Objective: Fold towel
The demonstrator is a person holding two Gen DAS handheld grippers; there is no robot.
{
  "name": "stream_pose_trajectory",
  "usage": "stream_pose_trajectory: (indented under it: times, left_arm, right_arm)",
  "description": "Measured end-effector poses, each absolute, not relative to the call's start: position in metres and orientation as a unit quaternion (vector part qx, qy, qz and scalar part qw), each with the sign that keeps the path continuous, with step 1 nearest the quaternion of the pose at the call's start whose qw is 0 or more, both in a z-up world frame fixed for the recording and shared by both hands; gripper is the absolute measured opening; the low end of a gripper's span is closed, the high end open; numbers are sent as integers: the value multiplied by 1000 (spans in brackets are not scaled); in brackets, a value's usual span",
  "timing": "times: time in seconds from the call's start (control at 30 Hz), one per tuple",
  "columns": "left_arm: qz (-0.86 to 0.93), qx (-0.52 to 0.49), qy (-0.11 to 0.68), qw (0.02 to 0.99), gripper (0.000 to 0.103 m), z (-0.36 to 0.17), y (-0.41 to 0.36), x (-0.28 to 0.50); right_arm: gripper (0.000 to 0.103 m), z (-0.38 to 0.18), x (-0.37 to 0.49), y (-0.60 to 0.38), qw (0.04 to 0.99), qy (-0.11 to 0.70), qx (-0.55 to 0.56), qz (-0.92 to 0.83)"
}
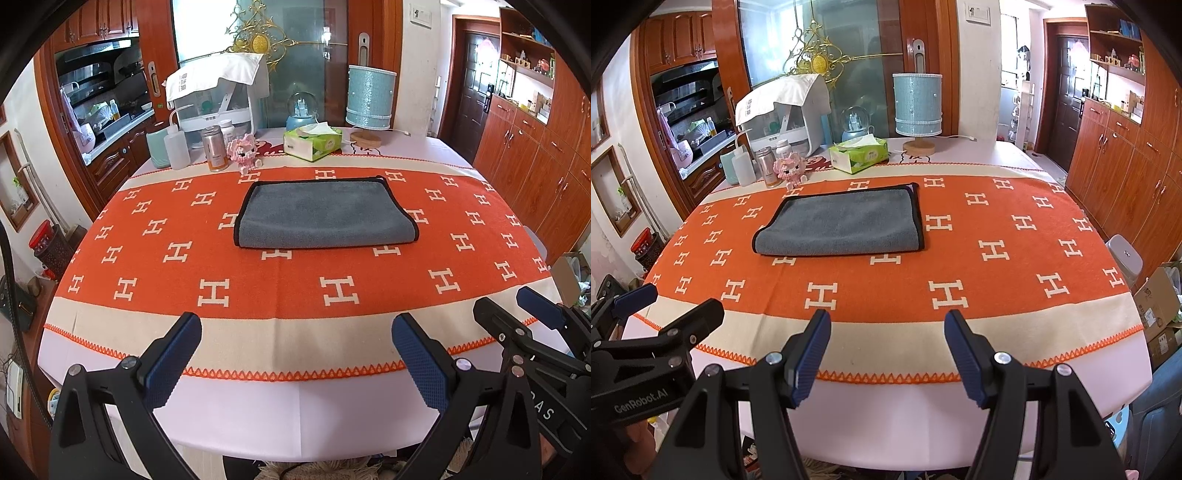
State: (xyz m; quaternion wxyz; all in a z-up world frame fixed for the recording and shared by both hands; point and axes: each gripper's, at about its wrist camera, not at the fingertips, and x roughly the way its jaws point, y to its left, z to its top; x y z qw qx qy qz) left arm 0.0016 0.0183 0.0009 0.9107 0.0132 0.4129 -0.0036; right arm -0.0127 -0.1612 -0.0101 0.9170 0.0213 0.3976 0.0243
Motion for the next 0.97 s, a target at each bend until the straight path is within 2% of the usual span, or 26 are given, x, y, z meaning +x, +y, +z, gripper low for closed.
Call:
stream_pose_trajectory:
  times: [0.97]
  left_arm:
    - [-3, 10, 422, 906, 102, -14, 24, -3]
  right_arm:
    - [64, -17, -14, -156, 914, 404, 22, 24]
